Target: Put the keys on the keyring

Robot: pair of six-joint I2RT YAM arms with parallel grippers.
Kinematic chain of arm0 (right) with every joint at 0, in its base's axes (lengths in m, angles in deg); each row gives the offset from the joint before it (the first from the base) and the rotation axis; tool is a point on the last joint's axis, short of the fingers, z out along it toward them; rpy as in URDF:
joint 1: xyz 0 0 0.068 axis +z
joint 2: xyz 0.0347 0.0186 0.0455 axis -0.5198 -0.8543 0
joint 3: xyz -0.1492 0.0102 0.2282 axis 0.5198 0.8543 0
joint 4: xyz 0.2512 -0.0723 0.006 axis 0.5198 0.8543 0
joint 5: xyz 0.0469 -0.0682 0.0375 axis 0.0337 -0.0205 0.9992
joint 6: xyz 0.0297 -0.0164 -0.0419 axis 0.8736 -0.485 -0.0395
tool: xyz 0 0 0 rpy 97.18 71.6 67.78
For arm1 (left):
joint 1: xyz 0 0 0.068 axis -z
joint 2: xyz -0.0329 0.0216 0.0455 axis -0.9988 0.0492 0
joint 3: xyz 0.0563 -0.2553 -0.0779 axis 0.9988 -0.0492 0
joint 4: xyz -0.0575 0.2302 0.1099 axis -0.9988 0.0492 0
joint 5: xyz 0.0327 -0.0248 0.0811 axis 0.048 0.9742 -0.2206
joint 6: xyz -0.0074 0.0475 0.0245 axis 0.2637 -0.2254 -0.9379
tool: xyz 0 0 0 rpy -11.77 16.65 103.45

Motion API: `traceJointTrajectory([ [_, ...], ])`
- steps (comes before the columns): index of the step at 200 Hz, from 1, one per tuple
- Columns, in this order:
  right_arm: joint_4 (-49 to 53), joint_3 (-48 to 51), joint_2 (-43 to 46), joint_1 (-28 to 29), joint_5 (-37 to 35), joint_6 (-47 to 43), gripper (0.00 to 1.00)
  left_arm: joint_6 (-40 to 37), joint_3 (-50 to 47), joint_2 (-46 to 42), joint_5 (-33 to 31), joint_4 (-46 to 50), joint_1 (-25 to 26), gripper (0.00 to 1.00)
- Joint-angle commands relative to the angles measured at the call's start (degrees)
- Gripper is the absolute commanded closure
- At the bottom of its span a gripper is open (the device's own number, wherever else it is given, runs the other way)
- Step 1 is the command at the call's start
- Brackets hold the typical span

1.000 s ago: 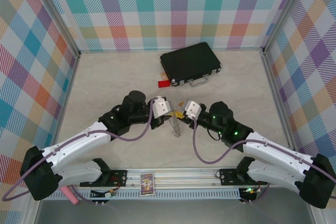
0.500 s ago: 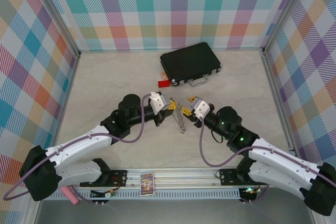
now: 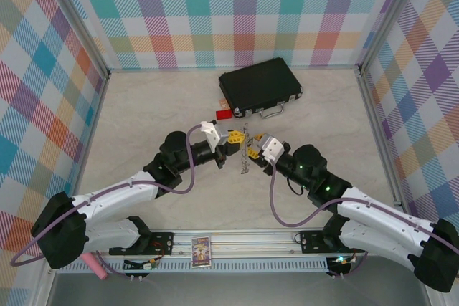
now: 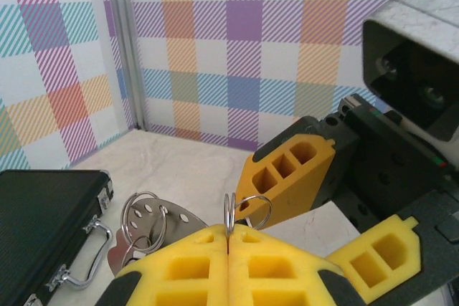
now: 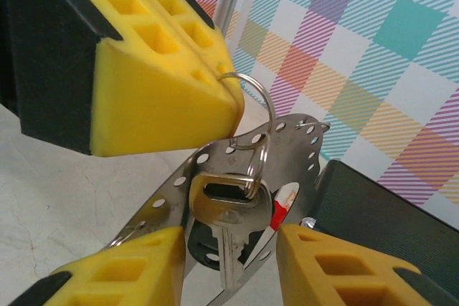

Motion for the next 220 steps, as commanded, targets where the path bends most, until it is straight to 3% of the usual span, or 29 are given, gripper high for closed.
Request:
traceJointTrajectory([
  [1,-0.98,-2.95,-0.1,0.27,-0.16,0.62,0.64,1.61,-0.79,-0.22,1.86,-6.09,0.63,1.0],
  [47,-2.6,-3.08,0.42,0.25,-0.06,0.54,0.71,1.51,-0.98,0.05,2.37,-5.77,0.64,1.0],
  [110,-2.15,-3.07,1.72,0.33,0.03,0.88,0.66,1.53,-1.33,0.11,1.92,-5.74,0.58,1.0],
  [192,-1.98,-4.18,0.6,0.25,2.02,0.47,0.84,2.14,-0.81,0.92,3.13,-5.33,0.58,1.0],
  [220,-1.47,-4.5,-0.18,0.28,1.89,0.1,0.95,2.4,-0.87,0.64,3.09,-5.56,0.59,1.0],
])
